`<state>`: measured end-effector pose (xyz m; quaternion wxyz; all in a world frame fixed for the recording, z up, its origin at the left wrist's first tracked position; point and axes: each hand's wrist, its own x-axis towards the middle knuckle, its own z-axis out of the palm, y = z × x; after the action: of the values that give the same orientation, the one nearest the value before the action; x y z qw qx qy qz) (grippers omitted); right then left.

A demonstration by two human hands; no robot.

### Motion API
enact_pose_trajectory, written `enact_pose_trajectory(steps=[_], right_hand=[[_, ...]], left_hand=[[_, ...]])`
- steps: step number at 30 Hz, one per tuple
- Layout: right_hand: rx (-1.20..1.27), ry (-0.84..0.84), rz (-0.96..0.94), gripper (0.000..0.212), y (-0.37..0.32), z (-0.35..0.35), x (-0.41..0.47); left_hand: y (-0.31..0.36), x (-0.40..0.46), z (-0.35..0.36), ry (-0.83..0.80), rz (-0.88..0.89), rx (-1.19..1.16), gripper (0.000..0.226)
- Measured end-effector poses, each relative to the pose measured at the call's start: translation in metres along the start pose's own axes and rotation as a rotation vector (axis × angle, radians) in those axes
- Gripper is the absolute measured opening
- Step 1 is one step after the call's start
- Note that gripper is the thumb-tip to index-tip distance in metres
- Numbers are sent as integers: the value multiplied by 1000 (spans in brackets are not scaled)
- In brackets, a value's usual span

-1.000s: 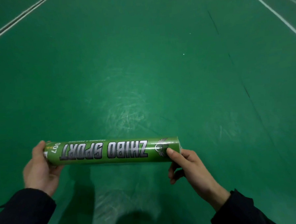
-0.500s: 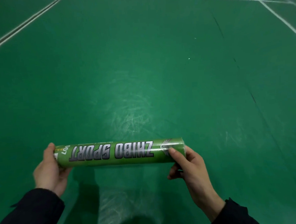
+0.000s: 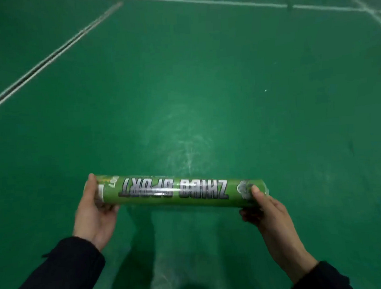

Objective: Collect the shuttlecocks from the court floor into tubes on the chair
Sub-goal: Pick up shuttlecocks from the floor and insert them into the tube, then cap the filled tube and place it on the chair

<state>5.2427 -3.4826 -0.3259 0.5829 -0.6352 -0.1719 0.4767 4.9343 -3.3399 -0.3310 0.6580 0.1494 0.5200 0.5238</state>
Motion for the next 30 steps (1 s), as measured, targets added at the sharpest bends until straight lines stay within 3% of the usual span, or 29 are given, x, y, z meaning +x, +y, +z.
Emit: enact_pose_trajectory(steps=[3,7,9,13,17,19,23,24,27,30], right_hand=[[47,49,127,29,-23,10,-31],[9,9,407,40,-54,17,-128],[15,48,518,41,-93,19,-173],[56,118,477,17,-190,26,-242],[48,194,426,29,-292,45,-283],[36,63,506,47,-342,65,-295],[-41,-211,538,124,-441,112,-312],[-68,-253,507,132,-462,125,-316],[-104,-336,450,117,-506,158,-326],[-94,-597,537,117,-520,194,-342]], left_hand=[[26,-48,7,26,-126,-26,26],[43,-139,7,-10,-429,69,10],[66,-185,19,18,-499,116,11],[139,-264,60,119,-528,144,14],[233,-338,107,262,-518,117,39],[279,-369,120,324,-504,91,47],[365,-420,141,422,-408,8,60],[385,-430,146,431,-366,-31,63],[432,-458,156,430,-254,-189,62],[460,-481,151,473,-138,-333,42]])
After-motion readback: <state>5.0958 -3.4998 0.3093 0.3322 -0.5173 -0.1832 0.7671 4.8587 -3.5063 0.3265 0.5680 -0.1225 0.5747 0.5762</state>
